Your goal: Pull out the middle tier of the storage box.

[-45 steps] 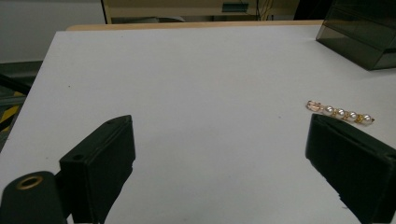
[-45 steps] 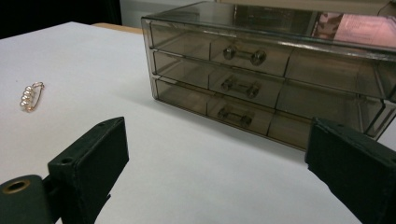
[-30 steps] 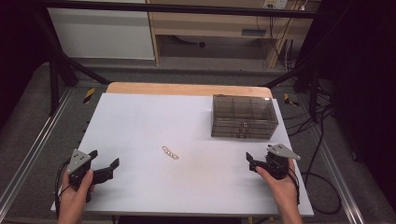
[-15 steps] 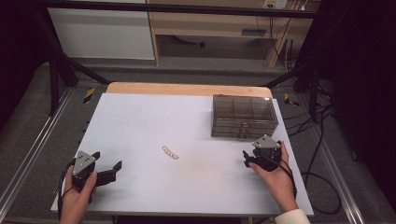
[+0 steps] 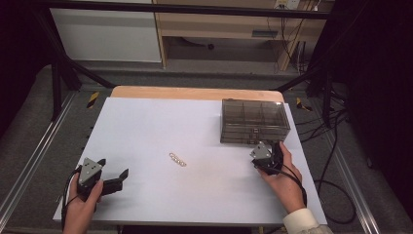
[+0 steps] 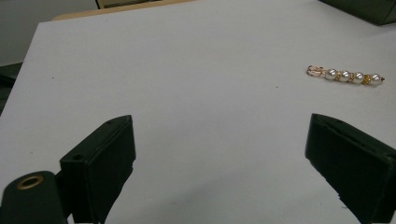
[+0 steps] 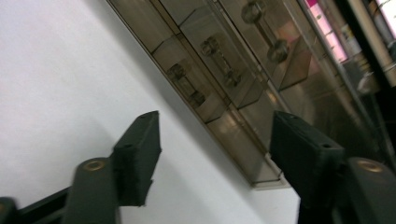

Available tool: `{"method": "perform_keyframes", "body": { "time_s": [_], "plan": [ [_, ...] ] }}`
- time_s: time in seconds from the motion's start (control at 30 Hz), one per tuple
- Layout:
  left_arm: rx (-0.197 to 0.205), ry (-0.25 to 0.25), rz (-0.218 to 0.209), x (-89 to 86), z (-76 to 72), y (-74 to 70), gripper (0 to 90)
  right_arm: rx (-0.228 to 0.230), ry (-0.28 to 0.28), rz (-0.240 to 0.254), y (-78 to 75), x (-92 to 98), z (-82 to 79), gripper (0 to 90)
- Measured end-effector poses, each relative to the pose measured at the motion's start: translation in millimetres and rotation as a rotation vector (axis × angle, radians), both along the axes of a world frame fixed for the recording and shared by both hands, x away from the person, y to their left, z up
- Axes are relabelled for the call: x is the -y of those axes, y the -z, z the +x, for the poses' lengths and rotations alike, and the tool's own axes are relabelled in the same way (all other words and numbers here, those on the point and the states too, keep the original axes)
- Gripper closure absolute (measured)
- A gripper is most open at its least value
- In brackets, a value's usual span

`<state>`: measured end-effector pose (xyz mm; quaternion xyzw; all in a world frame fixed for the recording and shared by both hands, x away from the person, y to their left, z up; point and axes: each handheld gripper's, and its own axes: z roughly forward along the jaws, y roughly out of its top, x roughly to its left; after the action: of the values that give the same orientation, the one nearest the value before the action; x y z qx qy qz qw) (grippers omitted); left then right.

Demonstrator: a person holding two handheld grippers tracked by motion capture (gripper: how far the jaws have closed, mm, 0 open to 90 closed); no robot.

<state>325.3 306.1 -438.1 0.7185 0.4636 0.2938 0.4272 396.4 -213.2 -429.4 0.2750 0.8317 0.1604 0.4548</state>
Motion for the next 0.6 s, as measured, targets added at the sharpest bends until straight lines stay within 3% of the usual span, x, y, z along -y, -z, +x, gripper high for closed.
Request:
{"method": "perform_keyframes", "body": {
  "time_s": [0.1,0.17,0.27,0.47,0.6],
  "plan": [
    [-0.001,0.001,0.009,0.5,-0.2,0.2,8.4,0.031,-0.027,-0.082,1.9,-4.3,1.2,41.9],
    [0.000,0.002,0.012,0.8,-0.3,0.1,8.3,0.057,-0.046,-0.175,4.5,-8.2,1.5,46.2],
    [-0.001,0.005,0.021,1.7,-0.1,0.5,8.3,0.104,-0.071,-0.272,8.2,-14.1,0.7,52.6],
    [-0.003,0.008,0.028,2.5,-0.5,0.6,8.4,0.174,-0.116,-0.392,13.8,-23.5,1.0,63.1],
    [-0.006,0.010,0.029,2.6,-0.2,1.1,8.3,0.195,-0.137,-0.456,16.8,-28.3,3.8,67.4]
  ]
}}
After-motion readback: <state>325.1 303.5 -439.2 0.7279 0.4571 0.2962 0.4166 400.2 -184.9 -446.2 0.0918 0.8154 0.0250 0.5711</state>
